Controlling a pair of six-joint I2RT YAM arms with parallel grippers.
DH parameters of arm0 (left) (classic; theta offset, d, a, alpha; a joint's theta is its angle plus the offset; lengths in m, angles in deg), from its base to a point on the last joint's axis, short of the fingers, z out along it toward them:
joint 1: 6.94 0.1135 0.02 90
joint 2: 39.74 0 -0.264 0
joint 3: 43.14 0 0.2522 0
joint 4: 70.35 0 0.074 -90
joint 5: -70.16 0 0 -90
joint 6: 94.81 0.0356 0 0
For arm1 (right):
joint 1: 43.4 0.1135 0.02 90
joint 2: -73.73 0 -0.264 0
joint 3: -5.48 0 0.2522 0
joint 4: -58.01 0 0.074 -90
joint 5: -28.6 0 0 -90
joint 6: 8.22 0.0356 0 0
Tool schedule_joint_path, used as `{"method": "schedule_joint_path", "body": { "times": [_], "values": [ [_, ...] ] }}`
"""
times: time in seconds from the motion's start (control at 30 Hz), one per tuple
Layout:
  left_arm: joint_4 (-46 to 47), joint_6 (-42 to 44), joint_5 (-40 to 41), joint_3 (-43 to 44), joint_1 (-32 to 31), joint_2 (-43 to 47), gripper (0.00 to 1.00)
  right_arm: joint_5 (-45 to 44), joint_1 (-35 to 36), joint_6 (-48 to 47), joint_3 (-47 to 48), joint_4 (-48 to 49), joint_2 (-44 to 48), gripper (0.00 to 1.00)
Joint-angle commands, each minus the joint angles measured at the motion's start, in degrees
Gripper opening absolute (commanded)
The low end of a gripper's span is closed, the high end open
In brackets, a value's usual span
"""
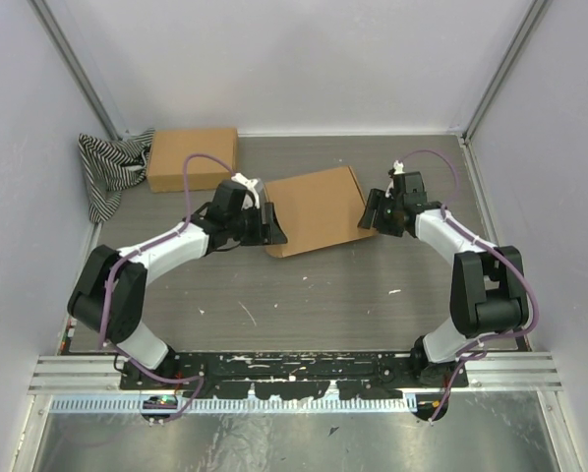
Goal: Fold the paper box
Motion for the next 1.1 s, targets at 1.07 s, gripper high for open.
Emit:
{"method": "schedule_joint_path", "body": {
  "times": [1.07],
  "values": [
    [-0.91,0.46,-3.48,3.34,-2.77,-0.99,0.63,11.85,1.66,-1.34,0.92,1.15,5.7,0.63]
  ]
}}
